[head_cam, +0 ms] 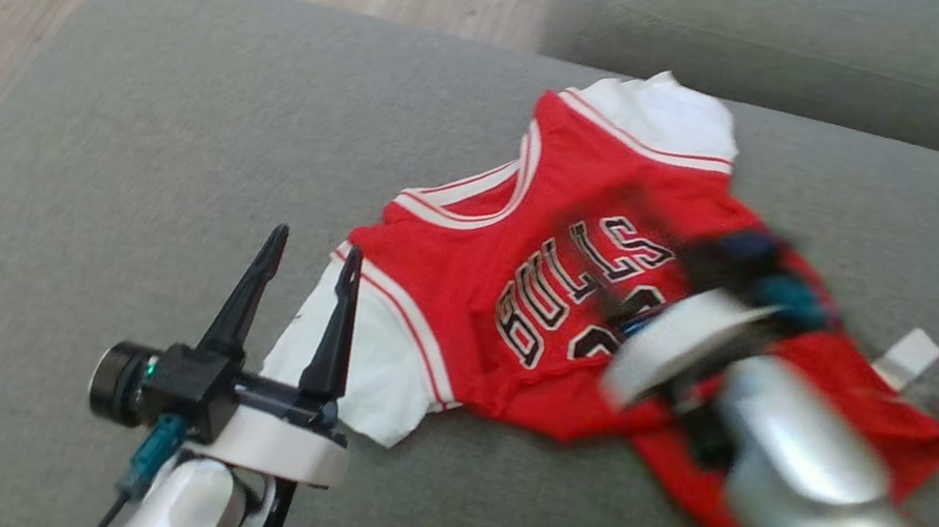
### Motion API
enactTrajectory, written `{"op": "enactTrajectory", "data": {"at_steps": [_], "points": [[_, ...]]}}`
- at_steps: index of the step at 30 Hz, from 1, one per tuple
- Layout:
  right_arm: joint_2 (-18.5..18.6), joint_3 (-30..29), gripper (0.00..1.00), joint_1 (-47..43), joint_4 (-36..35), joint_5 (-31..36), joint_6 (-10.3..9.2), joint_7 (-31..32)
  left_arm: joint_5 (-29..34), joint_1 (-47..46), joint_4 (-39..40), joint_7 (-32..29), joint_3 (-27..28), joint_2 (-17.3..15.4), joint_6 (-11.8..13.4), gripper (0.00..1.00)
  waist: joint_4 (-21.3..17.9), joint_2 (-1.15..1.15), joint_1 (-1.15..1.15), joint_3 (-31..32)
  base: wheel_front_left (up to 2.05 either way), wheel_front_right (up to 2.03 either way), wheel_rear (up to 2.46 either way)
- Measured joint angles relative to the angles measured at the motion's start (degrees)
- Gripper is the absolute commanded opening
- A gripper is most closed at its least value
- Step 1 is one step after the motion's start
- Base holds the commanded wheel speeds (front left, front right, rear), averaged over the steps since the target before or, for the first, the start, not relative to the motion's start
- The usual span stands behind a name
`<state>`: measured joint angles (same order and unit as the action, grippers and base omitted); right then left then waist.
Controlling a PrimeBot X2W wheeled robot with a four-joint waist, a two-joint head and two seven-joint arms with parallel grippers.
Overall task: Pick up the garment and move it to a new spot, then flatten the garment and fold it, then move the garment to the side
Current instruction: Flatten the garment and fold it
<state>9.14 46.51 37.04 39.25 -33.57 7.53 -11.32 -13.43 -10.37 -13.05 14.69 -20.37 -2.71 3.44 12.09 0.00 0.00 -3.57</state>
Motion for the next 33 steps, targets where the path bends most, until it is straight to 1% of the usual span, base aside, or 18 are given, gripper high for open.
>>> {"op": "enactTrajectory", "data": {"at_steps": [3, 5, 7, 10, 13, 16, 17, 21, 24, 26, 29, 33], "points": [[2.0, -11.55, 1.0, -0.32, 1.03, 4.81, 0.0, -2.14, 0.48, 1.3, 0.21, 0.0, 0.54, -0.02, -0.25, 1.0, -1.63, 0.0, 0.0, 0.98, 0.0, 0.0, 0.0], [2.23, -19.91, 1.0, -1.74, 0.37, 8.11, 0.0, -2.55, 0.48, 2.05, 0.38, 0.0, 0.76, -0.02, -0.46, 1.0, -2.73, 0.0, 0.0, 1.51, 0.0, 0.0, 0.0], [2.09, -26.98, 1.0, -5.28, -1.86, 12.09, 0.0, -3.05, 0.49, 2.64, 0.52, 0.0, 1.07, -0.02, -0.48, 1.0, -3.82, 0.0, 0.0, 1.87, 0.0, 0.0, 0.0], [-0.07, -37.98, 1.0, -13.51, -6.97, 17.6, 0.0, -3.05, 1.02, 2.85, 0.59, 0.0, 1.48, -0.02, -0.51, 1.0, -5.22, 0.0, 0.0, 2.27, 0.0, 0.0, 0.0], [-3.89, -46.11, 1.0, -22.3, -12.54, 21.85, 0.0, -3.05, 1.37, 3.4, 0.98, 0.0, 1.71, -0.02, -0.53, 1.0, -6.51, 0.0, 0.0, 2.53, 0.0, 0.0, 0.0], [-6.2, -48.69, 1.0, -30.59, -16.52, 24.61, 0.0, -3.05, 1.38, 5.45, 1.09, 0.0, 1.93, -0.03, -0.91, 1.0, -8.16, 0.0, 0.0, 2.69, 0.0, 0.0, 0.0], [-6.33, -48.71, 1.0, -31.7, -17.22, 24.7, 0.0, -3.03, 1.38, 5.82, 1.1, 0.0, 1.93, -0.03, -0.92, 1.0, -8.45, 0.0, 0.0, 2.64, 0.0, 0.0, 0.0], [-6.41, -48.66, 1.0, -32.43, -18.87, 23.56, 0.0, -2.48, 1.38, 5.99, 1.26, 0.0, 1.92, -0.03, -0.94, 1.0, -8.8, 0.0, 0.0, 2.05, 0.0, 0.0, 0.0], [-6.61, -51.07, 1.0, -31.2, -19.2, 24.62, 0.0, 0.54, 1.38, 5.94, 1.47, 0.0, 1.92, -0.03, -1.01, 1.0, -8.9, 0.0, 0.0, 1.24, 0.0, 0.0, 0.0], [-6.58, -53.39, 1.0, -29.48, -18.15, 25.13, 0.0, 2.96, 1.38, 5.75, 1.52, 0.0, 1.86, -0.04, -1.02, 1.0, -8.83, 0.0, 0.01, 0.58, 0.0, 0.0, 0.0], [-6.56, -55.99, 1.0, -25.53, -14.38, 25.83, 0.0, 6.77, 1.37, 5.15, 1.49, 0.0, 1.41, -0.04, -1.3, 1.0, -8.39, 0.0, 0.01, -0.44, 0.0, 0.0, 0.0], [-6.56, -59.91, 1.0, -20.29, -6.8, 26.02, 0.0, 10.87, 1.31, 4.15, 1.4, 0.0, 0.08, -0.04, -1.29, 1.0, -7.32, 0.0, 0.01, -1.8, 0.0, 0.0, 0.0]]}}
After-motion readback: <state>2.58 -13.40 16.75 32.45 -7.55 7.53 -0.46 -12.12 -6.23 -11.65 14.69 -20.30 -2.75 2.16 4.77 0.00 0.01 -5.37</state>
